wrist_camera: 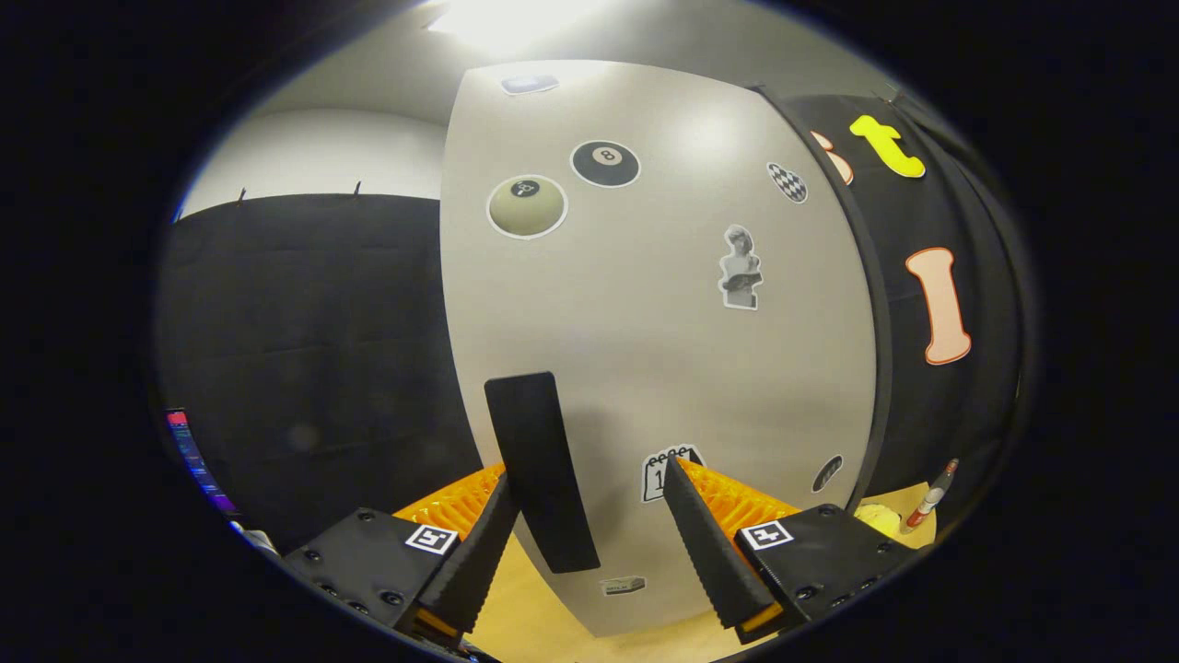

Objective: Open the shoe cabinet door, grab the shoes and put them into the shoe cabinet, then close the shoe cabinet door.

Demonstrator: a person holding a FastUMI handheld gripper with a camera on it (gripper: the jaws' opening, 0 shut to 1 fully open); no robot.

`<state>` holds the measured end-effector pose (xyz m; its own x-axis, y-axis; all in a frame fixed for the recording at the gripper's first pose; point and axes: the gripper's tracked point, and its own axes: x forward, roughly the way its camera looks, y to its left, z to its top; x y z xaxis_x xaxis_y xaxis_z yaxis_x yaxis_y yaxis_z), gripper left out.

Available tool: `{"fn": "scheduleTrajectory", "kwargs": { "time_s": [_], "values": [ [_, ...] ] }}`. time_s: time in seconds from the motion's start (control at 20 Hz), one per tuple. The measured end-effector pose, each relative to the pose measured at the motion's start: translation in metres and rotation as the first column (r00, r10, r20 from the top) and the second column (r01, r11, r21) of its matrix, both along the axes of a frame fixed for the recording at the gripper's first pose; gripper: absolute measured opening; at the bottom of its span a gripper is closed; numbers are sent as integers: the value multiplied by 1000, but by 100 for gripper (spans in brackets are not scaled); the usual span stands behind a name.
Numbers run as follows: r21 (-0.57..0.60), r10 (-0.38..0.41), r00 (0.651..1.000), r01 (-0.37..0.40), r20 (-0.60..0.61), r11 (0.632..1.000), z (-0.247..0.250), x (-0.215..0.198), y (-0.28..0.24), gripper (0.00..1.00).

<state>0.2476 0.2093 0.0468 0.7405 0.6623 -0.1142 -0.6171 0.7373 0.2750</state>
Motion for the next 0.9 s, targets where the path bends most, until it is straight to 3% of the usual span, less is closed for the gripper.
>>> {"fn": "scheduleTrajectory", "kwargs": {
  "time_s": [0.3, 0.55, 0.7, 0.9],
  "values": [
    [-5, -80, 997, 80, 6, 997, 2, 22, 21, 96],
    [-16, -106, 993, 107, 49, 994, 13, 4, 20, 96],
    [-33, -113, 990, 116, 85, 993, 20, -9, 6, 97],
    [-84, -174, 975, 187, 139, 979, 24, -23, -35, 97]
  ]
}}
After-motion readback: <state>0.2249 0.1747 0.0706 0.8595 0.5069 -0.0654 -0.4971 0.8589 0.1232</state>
